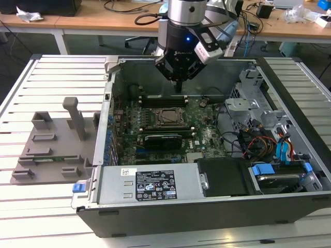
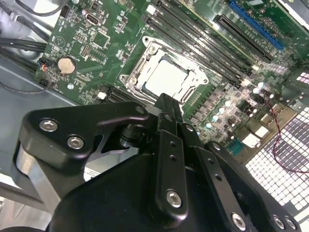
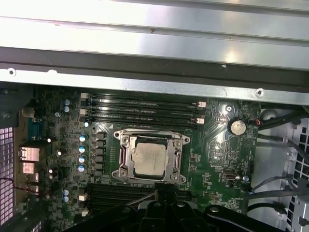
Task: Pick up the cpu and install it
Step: 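Install the second cpu locking lever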
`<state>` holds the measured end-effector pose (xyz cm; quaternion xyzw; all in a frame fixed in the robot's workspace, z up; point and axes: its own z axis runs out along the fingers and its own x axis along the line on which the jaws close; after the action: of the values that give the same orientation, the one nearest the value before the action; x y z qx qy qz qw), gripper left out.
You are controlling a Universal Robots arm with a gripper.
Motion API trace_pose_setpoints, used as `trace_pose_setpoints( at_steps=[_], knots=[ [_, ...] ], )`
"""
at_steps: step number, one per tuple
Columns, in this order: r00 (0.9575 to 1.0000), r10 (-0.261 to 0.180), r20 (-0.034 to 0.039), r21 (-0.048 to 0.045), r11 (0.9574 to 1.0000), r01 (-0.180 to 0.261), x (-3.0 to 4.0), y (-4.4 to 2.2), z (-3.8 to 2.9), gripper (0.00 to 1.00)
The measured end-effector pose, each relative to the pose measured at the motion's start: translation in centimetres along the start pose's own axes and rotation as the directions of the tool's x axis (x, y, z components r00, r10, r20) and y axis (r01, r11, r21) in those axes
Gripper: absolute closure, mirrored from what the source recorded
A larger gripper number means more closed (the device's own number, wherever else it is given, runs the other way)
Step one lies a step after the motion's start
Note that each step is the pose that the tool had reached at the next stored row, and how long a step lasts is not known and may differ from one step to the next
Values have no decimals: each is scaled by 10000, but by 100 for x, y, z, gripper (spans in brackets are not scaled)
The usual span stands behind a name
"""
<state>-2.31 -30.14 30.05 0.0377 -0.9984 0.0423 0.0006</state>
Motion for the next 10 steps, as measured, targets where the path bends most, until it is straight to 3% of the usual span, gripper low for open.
trace_pose_setpoints(
  at_steps=[1,4,8,10],
  knots=[
    [10000,0,3,-51,10000,0,2,-20,2,89],
    [10000,2,32,-420,9991,-1,16,-182,19,89],
    [10000,4,53,-715,9974,0,35,-402,51,89],
    [10000,5,64,-854,9963,0,39,-452,63,89]
  ],
)
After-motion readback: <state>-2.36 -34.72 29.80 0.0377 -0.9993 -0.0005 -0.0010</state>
